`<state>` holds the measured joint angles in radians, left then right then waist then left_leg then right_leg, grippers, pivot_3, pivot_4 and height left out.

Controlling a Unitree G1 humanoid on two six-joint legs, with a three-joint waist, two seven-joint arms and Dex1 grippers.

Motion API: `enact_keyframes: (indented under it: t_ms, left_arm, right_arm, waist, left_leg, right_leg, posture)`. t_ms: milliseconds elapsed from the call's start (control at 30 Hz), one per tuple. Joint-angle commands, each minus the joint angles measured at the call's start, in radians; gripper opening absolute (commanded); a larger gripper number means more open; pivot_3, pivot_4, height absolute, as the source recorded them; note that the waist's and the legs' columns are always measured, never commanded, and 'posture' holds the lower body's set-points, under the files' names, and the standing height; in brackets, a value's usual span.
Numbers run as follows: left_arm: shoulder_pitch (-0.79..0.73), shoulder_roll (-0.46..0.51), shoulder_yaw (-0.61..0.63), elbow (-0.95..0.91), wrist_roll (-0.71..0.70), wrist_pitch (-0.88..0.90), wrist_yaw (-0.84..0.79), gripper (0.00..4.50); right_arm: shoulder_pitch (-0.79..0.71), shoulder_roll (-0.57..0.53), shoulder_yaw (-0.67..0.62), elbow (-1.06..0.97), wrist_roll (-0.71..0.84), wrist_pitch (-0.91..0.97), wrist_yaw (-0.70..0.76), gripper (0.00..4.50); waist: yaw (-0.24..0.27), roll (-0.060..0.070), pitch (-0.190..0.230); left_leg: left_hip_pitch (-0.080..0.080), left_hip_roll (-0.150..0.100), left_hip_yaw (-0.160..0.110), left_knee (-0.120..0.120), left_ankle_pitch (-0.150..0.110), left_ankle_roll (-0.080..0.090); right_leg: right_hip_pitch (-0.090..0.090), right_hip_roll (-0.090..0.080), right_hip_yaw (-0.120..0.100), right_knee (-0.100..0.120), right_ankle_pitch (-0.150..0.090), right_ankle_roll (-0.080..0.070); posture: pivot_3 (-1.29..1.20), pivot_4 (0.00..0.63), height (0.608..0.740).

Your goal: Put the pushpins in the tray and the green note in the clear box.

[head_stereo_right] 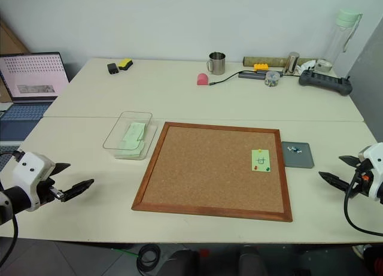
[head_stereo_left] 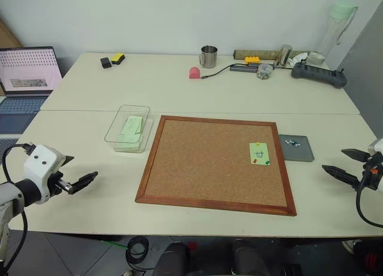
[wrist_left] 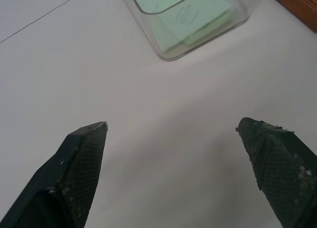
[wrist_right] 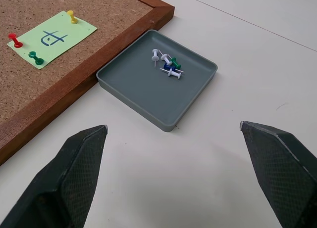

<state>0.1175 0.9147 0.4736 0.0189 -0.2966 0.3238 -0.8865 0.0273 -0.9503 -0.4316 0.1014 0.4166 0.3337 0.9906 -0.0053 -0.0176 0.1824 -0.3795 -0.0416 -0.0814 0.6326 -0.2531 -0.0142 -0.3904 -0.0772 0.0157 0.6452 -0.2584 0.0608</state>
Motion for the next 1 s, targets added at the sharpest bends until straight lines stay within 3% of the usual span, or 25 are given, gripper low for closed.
enact_keyframes:
  t_ms: [33,400,600,767,1000]
  left_arm:
    - [-0.019,0.006,0.020,-0.024,-0.023,0.004,-0.003,4.46]
    - [-0.045,0.000,0.018,-0.076,-0.085,0.009,-0.064,4.46]
    - [-0.085,0.002,-0.031,-0.185,-0.155,0.045,-0.115,3.31]
    - [-0.163,-0.009,-0.179,-0.330,-0.174,0.085,-0.125,2.27]
    - [-0.321,-0.152,-0.436,-0.381,-0.122,0.100,-0.063,0.90]
  right_arm:
    - [-0.012,-0.002,-0.037,-0.028,0.014,-0.010,-0.002,4.50]
    - [-0.013,0.004,-0.034,-0.044,0.018,-0.004,-0.006,4.50]
    - [-0.007,-0.003,-0.035,-0.062,0.020,0.005,0.001,4.50]
    - [-0.018,-0.009,-0.021,-0.130,0.043,0.043,0.014,4.50]
    - [-0.079,0.022,0.054,-0.238,0.069,0.099,-0.005,4.50]
  waist:
    - [0.000,0.000,0.000]
    - [0.000,0.000,0.000]
    - [0.000,0.000,0.000]
    - [0.001,0.000,0.000]
    - [-0.001,0.000,0.000]
  left_leg:
    - [0.000,0.000,0.000,0.000,0.000,0.000]
    - [0.000,0.000,0.000,0.001,0.000,0.000]
    - [0.000,0.000,0.000,0.002,0.000,0.000]
    - [0.000,0.000,-0.001,0.004,0.000,0.000]
    - [-0.002,0.001,0.000,0.011,0.000,0.000]
  right_leg:
    - [0.000,0.000,0.000,0.000,0.000,0.000]
    - [0.000,0.000,0.000,0.000,0.000,0.000]
    - [0.001,0.000,0.000,0.000,0.001,0.000]
    - [0.001,0.001,0.000,0.001,0.001,0.000]
    - [0.002,0.003,0.001,0.001,0.006,0.001]
  posture:
    - [0.00,0.150,0.740]
    - [0.00,0.150,0.740]
    - [0.00,0.150,0.740]
    - [0.00,0.150,0.740]
    - [0.00,0.150,0.740]
